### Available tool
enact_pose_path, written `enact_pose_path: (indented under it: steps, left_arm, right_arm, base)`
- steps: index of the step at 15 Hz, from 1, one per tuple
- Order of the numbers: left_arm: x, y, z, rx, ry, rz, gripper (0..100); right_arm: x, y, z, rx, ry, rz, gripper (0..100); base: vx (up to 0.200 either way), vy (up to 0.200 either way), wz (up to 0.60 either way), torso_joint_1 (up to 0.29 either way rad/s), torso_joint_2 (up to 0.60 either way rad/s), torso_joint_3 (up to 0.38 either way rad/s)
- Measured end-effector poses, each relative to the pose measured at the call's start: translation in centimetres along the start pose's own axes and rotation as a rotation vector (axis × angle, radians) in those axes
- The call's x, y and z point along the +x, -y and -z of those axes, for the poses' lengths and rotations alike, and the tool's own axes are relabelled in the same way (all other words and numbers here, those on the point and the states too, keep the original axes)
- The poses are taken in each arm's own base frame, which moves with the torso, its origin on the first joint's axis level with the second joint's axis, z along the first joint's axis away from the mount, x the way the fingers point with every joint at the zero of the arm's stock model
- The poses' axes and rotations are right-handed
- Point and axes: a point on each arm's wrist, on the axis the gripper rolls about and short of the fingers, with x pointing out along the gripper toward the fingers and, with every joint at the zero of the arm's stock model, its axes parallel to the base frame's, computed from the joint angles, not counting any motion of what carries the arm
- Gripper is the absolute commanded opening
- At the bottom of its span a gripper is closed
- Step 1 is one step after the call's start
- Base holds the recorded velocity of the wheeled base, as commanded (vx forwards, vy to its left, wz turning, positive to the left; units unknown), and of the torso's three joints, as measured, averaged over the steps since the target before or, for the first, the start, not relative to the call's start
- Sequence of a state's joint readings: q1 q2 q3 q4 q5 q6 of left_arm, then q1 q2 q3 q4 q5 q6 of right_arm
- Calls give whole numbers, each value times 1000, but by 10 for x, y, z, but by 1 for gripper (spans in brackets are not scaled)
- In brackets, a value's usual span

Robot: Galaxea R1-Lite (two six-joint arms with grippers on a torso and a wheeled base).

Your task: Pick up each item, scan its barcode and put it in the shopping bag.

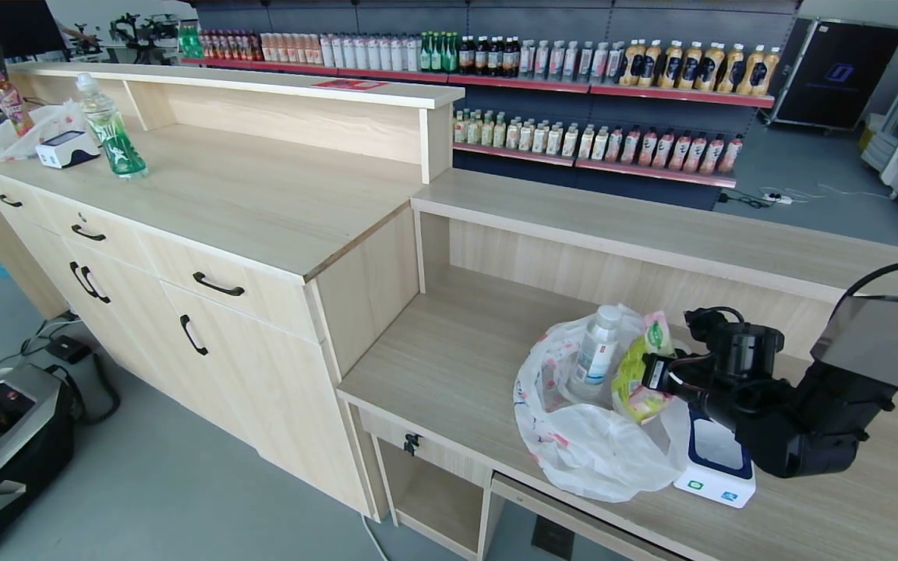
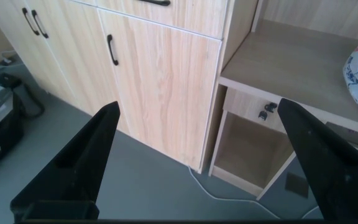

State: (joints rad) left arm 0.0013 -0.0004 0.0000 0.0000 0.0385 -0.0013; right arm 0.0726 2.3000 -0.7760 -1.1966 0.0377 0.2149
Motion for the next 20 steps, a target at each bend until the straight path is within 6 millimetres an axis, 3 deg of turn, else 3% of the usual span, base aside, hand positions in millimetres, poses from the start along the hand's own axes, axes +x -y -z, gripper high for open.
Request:
enact_pose_path:
  steps: [13,14,20]
  left_arm:
    - [0,0,0,0,0,0,100]
    - [0,0,0,0,0,0,100]
    - [0,0,0,0,0,0,100]
  right_arm:
    - [11,1,12,-23,-12,-10,0]
    - [12,1,12,-23,-13,-16,100]
    - [8,-2,8,-61,-11,-63,100]
  base:
    - [0,0,0,0,0,0]
    - [0,0,0,0,0,0]
    - [0,0,0,0,0,0]
